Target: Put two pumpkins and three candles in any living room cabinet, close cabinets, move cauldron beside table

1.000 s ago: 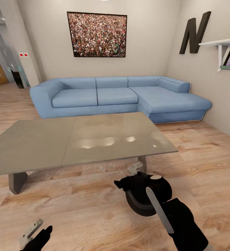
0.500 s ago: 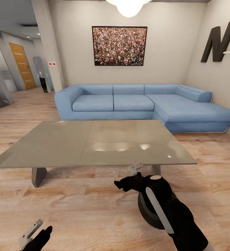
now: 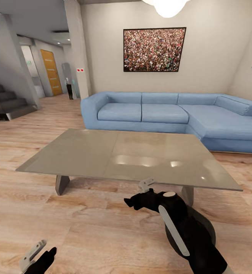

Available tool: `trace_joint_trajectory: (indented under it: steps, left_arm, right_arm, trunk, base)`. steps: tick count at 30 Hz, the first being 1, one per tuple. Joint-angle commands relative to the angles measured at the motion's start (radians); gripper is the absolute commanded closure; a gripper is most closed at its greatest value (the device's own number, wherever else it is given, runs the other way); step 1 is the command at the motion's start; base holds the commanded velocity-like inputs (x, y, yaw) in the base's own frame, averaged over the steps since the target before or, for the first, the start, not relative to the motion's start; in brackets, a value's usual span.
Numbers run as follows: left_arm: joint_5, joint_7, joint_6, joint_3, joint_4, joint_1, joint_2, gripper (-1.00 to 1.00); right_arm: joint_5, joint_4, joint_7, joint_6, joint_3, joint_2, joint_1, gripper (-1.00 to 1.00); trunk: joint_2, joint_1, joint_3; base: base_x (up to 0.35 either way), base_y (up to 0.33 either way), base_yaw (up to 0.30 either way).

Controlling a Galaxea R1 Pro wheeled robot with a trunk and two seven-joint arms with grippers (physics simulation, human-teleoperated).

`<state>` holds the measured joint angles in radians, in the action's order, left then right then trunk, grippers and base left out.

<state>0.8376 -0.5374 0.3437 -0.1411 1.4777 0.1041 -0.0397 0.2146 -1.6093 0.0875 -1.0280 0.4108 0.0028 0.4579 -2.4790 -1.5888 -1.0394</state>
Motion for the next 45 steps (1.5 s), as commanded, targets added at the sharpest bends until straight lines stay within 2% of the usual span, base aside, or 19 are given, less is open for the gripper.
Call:
trace_joint_trajectory:
  steps: [1,6,8,12,13,14,22,36,39,40,45]
  left_arm:
    - [0.006,-0.006,0.003,0.000,0.002,0.000,0.000,-1.00]
    - [0.006,-0.005,0.003,0.001,0.003,0.001,0.001,-1.00]
    - [0.006,-0.002,0.003,0.001,0.011,0.005,0.000,-1.00]
    - [0.006,0.020,0.003,0.001,0.015,0.010,0.000,-1.00]
    - [0.004,0.056,0.003,0.001,0.012,0.015,-0.002,-1.00]
    - [0.004,0.063,0.003,0.001,0.012,0.016,-0.002,-1.00]
    - [0.002,0.083,0.003,-0.001,0.002,0.018,-0.004,-1.00]
    - [0.005,0.090,0.003,0.004,-0.018,0.019,-0.002,-1.00]
    - [0.012,0.092,0.004,-0.001,-0.020,0.019,-0.003,-1.00]
    - [0.010,0.092,0.004,-0.002,-0.020,0.019,-0.003,-1.00]
    - [0.006,0.091,0.003,0.002,-0.019,0.019,-0.002,-1.00]
  right_arm:
    - [-0.004,0.000,0.006,-0.004,0.000,0.001,0.001,-1.00]
    - [-0.002,0.012,0.006,-0.009,0.000,0.005,0.001,-1.00]
    - [-0.001,0.025,0.005,-0.019,-0.006,0.016,0.005,-1.00]
    - [0.000,0.068,0.005,-0.019,-0.011,0.051,0.009,-1.00]
    - [-0.001,0.090,0.006,-0.019,-0.009,0.079,0.010,-1.00]
    - [-0.001,0.093,0.006,-0.019,-0.008,0.083,0.010,-1.00]
    - [-0.003,0.104,0.005,-0.019,-0.005,0.100,0.004,-1.00]
    - [-0.003,0.065,0.006,-0.019,-0.010,0.099,0.001,-1.00]
    - [0.002,0.078,0.006,-0.019,-0.011,0.115,0.002,-1.00]
    - [0.003,0.086,0.005,-0.019,-0.013,0.130,0.002,-1.00]
    - [0.012,0.150,0.001,0.010,-0.014,0.150,0.004,-1.00]
  trunk:
    - [0.000,0.000,-0.001]
    - [0.000,0.000,-0.001]
    - [0.000,0.000,-0.001]
    - [0.000,0.000,-0.001]
    - [0.000,0.000,-0.001]
    - [0.000,0.000,-0.001]
    - [0.000,0.000,-0.001]
    - [0.000,0.000,-0.001]
    - [0.000,0.000,-0.001]
    - [0.000,0.000,-0.001]
    - [0.000,0.000,-0.001]
  base:
    - [0.000,0.000,0.298]
    - [0.000,0.000,0.298]
    - [0.000,0.000,0.298]
    - [0.000,0.000,0.297]
    - [0.000,0.000,0.297]
    - [0.000,0.000,0.297]
    - [0.000,0.000,0.297]
    - [0.000,0.000,0.297]
    - [0.000,0.000,0.297]
    - [0.000,0.000,0.297]
    - [0.000,0.000,0.297]
